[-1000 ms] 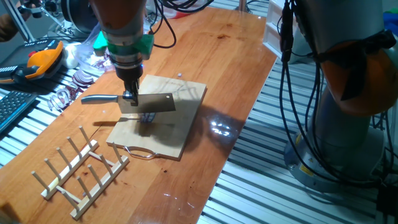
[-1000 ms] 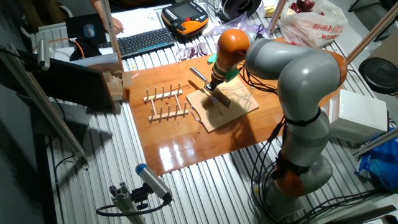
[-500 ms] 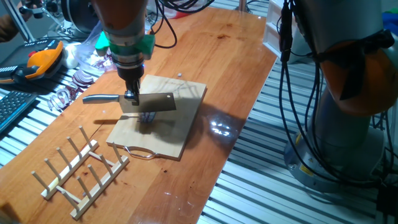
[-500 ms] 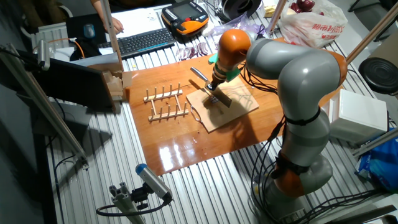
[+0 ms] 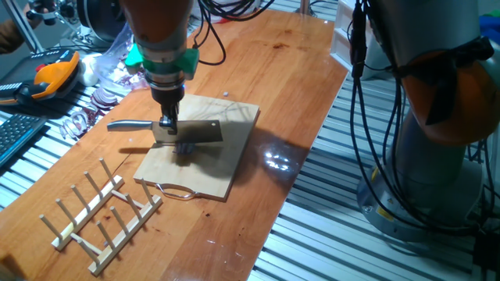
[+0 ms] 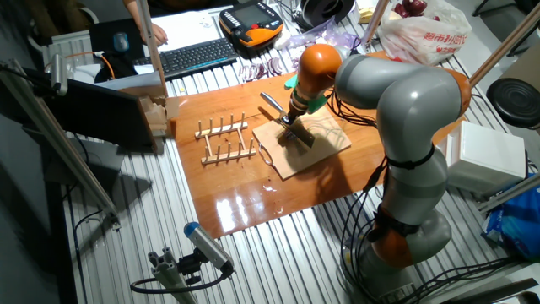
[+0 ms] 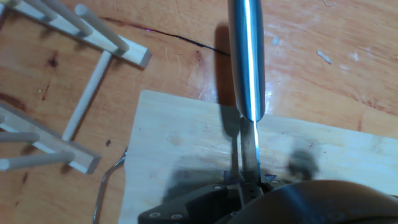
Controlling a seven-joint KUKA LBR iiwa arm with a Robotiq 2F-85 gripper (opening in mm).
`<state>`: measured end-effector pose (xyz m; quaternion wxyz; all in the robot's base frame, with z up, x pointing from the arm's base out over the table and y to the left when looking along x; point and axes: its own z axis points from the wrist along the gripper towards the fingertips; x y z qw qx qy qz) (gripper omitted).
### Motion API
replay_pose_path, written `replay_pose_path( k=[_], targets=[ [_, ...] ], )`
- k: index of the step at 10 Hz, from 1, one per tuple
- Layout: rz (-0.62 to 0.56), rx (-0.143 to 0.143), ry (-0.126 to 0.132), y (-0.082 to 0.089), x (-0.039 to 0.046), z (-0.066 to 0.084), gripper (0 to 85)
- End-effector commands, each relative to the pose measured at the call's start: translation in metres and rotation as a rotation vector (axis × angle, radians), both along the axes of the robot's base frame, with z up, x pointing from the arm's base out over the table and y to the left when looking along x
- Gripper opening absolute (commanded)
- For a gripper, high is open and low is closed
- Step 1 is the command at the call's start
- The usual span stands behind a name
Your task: Chop the onions
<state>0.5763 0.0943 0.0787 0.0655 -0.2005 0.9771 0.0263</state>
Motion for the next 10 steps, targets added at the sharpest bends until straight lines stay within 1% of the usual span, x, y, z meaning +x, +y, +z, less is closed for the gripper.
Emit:
replay_pose_path(
  k=[1, 2, 3, 4, 5, 6, 8, 10],
  targets=[
    [-0.001, 0.005, -0.002, -0.001, -0.0017, -0.005, 0.0],
    [-0.001, 0.008, -0.008, 0.000, -0.0017, -0.006, 0.0],
    [-0.004, 0.013, -0.005, 0.001, -0.0013, -0.001, 0.0],
    [-0.010, 0.009, 0.017, 0.005, -0.0003, 0.011, 0.0],
    [-0.014, -0.004, 0.028, 0.006, -0.0009, 0.023, 0.0],
    [-0.011, -0.009, 0.029, 0.005, -0.0008, 0.028, 0.0],
    [-0.008, -0.010, 0.029, 0.003, 0.0022, 0.028, 0.0],
    [-0.011, -0.002, 0.025, 0.009, 0.0066, 0.022, 0.0]
  ],
)
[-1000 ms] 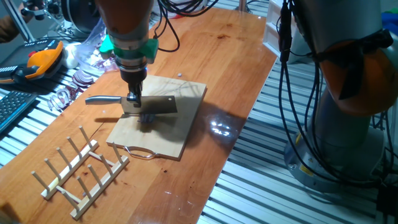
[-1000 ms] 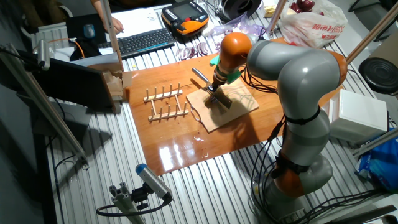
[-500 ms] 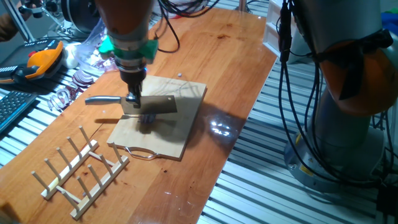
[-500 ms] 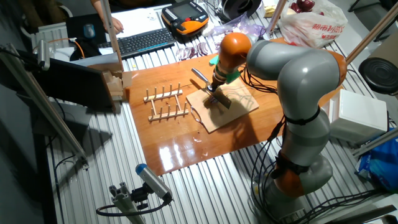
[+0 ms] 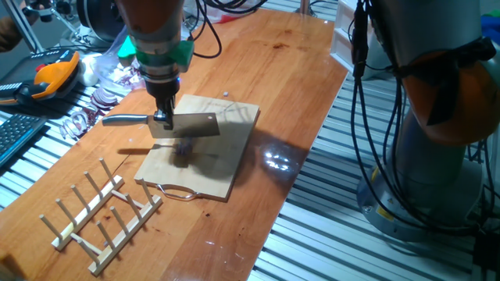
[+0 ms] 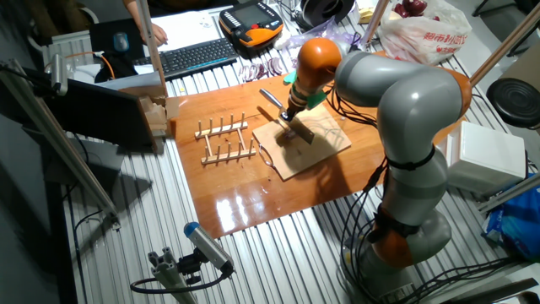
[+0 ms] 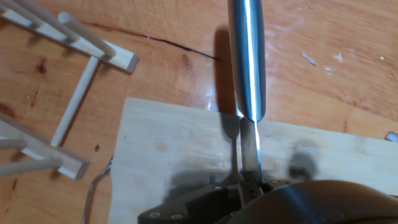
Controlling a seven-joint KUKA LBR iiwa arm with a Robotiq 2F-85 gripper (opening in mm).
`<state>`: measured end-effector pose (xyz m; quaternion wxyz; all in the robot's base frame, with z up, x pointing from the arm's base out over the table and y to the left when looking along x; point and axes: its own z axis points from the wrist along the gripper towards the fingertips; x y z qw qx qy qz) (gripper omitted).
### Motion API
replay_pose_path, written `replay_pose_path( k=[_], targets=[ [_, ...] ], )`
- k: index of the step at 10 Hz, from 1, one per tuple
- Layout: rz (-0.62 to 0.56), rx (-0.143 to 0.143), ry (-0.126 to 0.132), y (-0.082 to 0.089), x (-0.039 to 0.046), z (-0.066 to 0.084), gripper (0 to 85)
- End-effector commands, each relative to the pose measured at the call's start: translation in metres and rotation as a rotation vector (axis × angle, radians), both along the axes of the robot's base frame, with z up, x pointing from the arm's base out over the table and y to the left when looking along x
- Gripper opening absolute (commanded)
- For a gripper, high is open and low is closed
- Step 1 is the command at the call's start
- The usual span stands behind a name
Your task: Chop the onions
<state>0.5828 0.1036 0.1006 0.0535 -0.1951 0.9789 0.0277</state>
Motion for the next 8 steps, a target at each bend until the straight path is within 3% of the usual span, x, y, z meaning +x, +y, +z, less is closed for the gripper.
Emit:
replay_pose_path(
  k=[1, 6, 8],
  targets=[
    [-0.002, 0.000, -0.004, 0.001, 0.0016, -0.002, 0.0],
    [0.000, 0.001, -0.012, -0.003, 0.0038, -0.006, 0.0],
    [0.007, 0.007, -0.025, -0.007, 0.0043, -0.014, 0.0]
  ],
)
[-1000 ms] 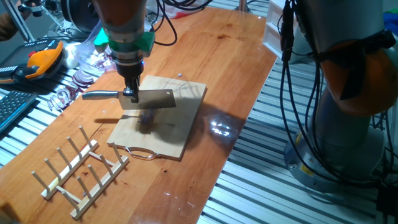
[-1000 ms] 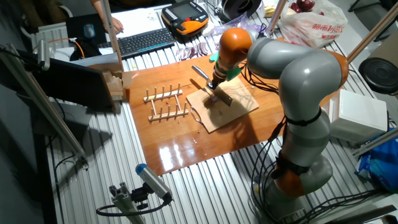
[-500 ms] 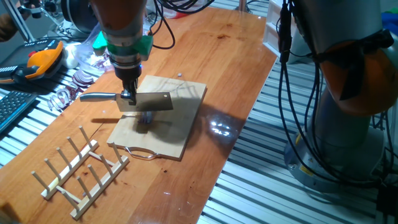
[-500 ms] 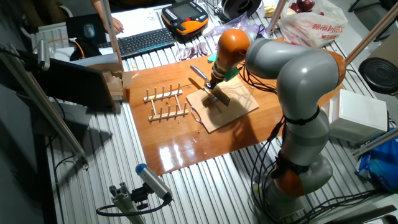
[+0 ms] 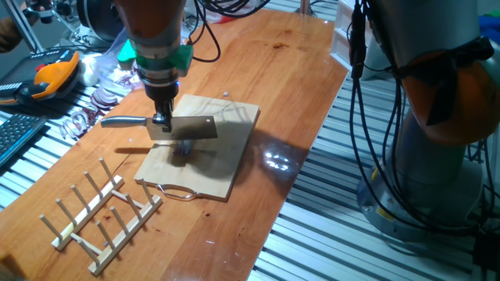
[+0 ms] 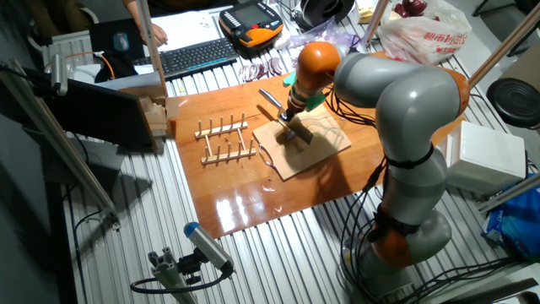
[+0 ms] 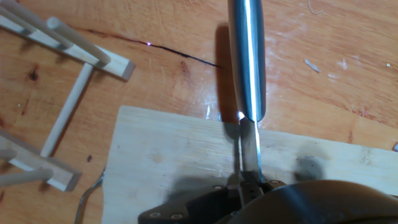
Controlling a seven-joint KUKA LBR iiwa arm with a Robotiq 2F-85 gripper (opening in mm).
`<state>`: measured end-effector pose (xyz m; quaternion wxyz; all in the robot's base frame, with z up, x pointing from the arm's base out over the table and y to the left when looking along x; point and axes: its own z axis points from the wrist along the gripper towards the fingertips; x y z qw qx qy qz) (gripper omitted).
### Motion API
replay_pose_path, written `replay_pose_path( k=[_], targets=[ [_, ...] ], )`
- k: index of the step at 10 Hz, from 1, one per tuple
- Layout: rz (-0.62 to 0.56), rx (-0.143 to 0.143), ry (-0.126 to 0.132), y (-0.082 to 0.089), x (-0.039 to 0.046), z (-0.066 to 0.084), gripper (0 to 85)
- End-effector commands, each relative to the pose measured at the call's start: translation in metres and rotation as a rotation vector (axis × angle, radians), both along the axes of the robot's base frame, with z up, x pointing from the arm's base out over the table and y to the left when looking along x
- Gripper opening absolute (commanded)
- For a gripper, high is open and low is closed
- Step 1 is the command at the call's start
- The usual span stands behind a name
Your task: Chop the onions
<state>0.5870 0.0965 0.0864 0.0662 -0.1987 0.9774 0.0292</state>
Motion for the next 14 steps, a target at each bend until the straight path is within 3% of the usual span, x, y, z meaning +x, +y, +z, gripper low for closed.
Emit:
replay_pose_path(
  k=[1, 3, 5, 6, 9, 10, 14],
  targets=[
    [0.003, 0.003, -0.002, -0.002, -0.0002, -0.002, 0.0],
    [0.009, 0.015, -0.010, -0.006, -0.0020, -0.012, 0.0],
    [0.002, 0.028, -0.036, -0.005, -0.0058, -0.022, 0.0],
    [-0.001, 0.026, -0.034, -0.004, -0.0055, -0.019, 0.0],
    [-0.011, 0.017, 0.019, -0.003, -0.0042, 0.011, 0.0],
    [-0.013, 0.018, 0.024, -0.003, -0.0044, 0.016, 0.0],
    [-0.007, 0.020, -0.007, -0.012, -0.0044, 0.006, 0.0]
  ],
)
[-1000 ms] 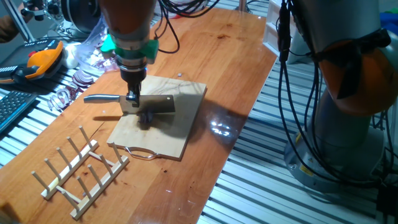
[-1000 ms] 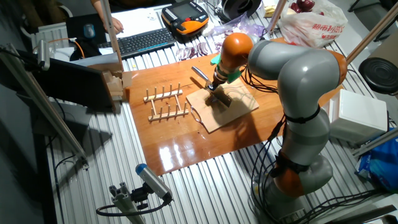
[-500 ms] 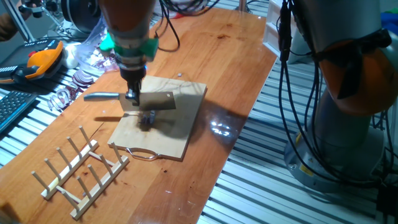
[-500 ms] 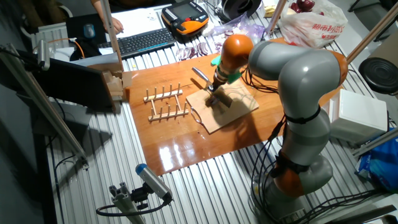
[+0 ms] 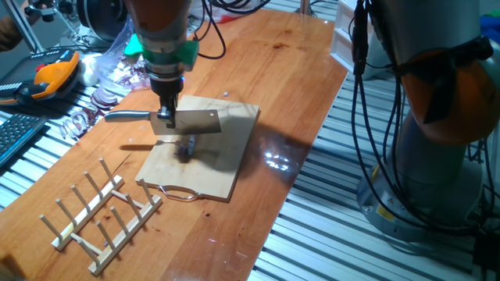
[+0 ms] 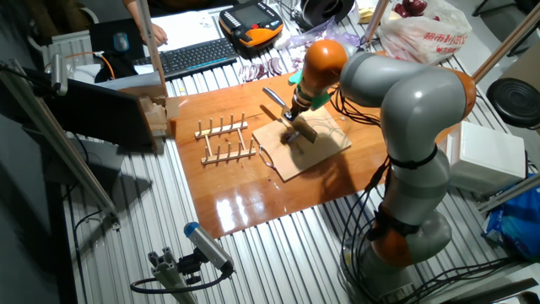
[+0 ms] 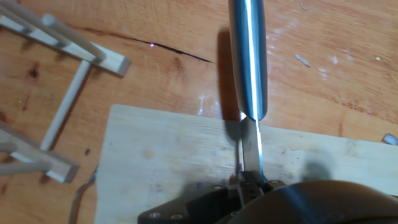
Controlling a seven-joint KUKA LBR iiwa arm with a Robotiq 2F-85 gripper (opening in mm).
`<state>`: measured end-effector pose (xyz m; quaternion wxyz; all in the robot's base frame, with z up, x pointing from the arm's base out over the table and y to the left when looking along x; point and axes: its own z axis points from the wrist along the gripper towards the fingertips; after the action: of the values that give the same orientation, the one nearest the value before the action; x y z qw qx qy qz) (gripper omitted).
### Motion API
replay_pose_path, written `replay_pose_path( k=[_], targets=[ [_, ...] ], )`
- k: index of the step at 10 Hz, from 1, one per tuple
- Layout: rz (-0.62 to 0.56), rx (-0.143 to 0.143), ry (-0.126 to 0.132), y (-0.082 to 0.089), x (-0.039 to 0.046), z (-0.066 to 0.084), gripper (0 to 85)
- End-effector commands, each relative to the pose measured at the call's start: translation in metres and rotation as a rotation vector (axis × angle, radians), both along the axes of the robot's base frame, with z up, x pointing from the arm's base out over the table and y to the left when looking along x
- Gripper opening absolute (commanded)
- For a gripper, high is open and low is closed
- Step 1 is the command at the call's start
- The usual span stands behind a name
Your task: Chop the onions
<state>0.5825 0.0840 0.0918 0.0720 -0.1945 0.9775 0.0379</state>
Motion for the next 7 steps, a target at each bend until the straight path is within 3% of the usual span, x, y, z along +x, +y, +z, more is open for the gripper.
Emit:
replay_pose_path(
  k=[1, 3, 7],
  targets=[
    [0.000, 0.000, -0.006, -0.001, -0.0002, -0.002, 0.0],
    [-0.004, 0.000, -0.009, -0.003, -0.0006, -0.006, 0.0],
    [-0.020, 0.000, -0.038, -0.006, -0.0041, -0.023, 0.0]
  ],
)
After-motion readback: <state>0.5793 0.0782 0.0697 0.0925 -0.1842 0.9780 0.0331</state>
